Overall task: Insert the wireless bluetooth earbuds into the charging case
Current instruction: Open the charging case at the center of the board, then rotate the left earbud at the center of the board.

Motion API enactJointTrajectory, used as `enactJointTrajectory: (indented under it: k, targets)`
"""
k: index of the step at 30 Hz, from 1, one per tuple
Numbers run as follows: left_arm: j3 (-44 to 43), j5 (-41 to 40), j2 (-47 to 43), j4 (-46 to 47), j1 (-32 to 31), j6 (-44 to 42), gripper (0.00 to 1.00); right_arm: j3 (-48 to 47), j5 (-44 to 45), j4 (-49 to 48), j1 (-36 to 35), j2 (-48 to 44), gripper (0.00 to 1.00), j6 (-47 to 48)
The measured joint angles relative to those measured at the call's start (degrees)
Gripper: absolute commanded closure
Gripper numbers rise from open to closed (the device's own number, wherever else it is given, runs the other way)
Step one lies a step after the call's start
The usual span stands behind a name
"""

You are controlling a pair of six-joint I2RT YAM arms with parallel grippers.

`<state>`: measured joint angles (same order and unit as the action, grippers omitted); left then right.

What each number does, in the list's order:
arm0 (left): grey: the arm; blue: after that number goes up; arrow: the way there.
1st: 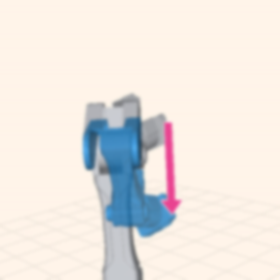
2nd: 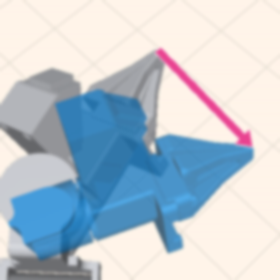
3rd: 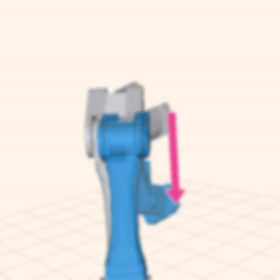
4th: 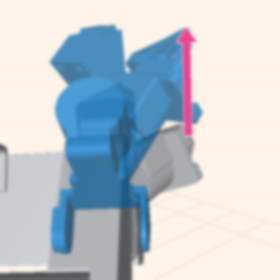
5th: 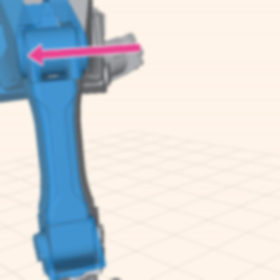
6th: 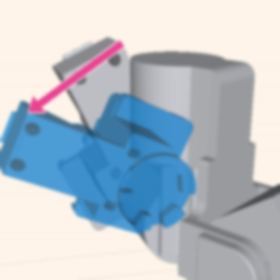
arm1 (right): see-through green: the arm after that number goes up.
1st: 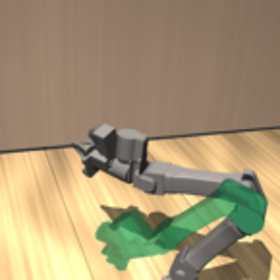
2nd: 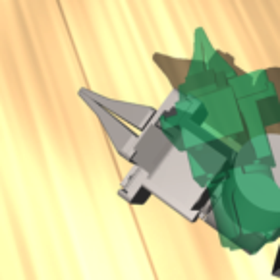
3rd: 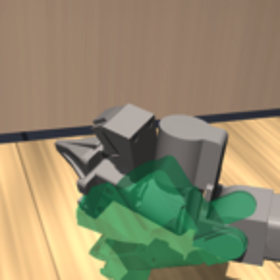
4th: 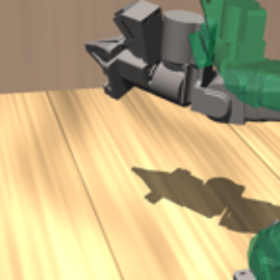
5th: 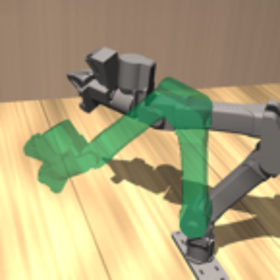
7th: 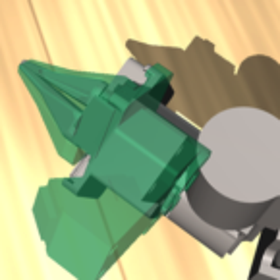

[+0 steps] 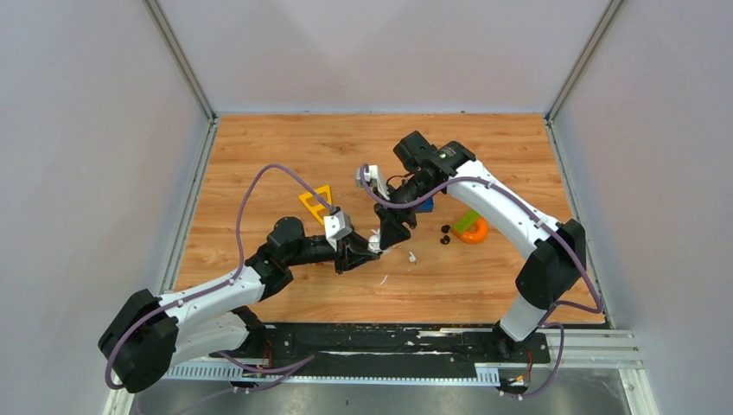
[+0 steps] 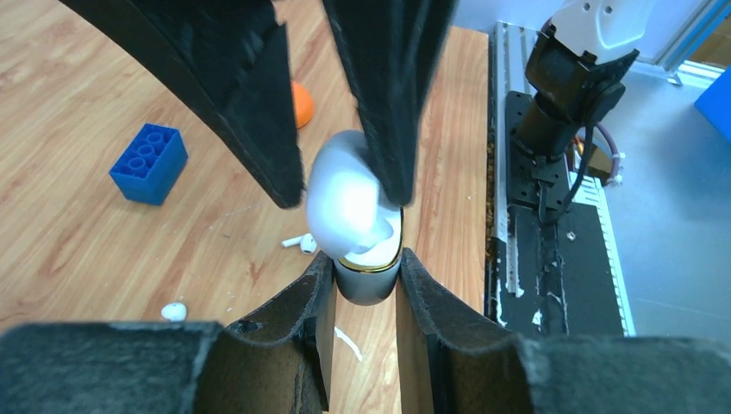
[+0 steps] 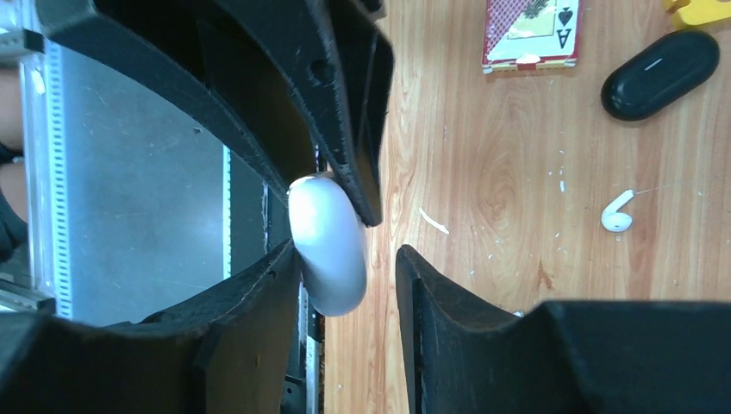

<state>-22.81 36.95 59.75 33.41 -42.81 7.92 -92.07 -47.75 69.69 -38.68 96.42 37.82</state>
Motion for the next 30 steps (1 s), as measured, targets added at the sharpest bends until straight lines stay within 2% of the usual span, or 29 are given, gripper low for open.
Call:
enactJointTrajectory:
  k: [9, 15, 18, 21, 25, 30]
  targets:
    - [0.00, 0.46, -0.76, -2.14, -1.79, -1.90, 1.00, -2.60, -4.31, 0.39, 3.17, 0.42, 0.54, -1.75]
    - [0.00, 0.22, -0.81, -1.70, -1.79, -1.62, 1.00, -5.11, -8.55, 4.63, 4.42, 0.24, 0.53, 0.52]
    - [0.00, -0.13, -0.81, -0.74, -1.79, -0.98, 1.00, -4.35, -9.57, 4.74, 7.87, -2.21, 0.56, 1.49]
    - [0.04, -1.49, -0.90, -0.31, -1.79, -0.35, 1.00, 1.70, -7.76, 1.57, 13.55, -7.85, 0.60, 1.31]
    - [0.63, -4.33, -2.19, 0.28, -0.87, 0.70, 1.00, 14.78, -2.32, -5.70, 20.22, -15.34, 0.67, 0.94]
    - [1.53, -7.72, -4.96, 1.33, 2.14, 1.97, 1.00, 26.29, 5.88, -16.46, 20.74, -16.24, 0.68, -7.10]
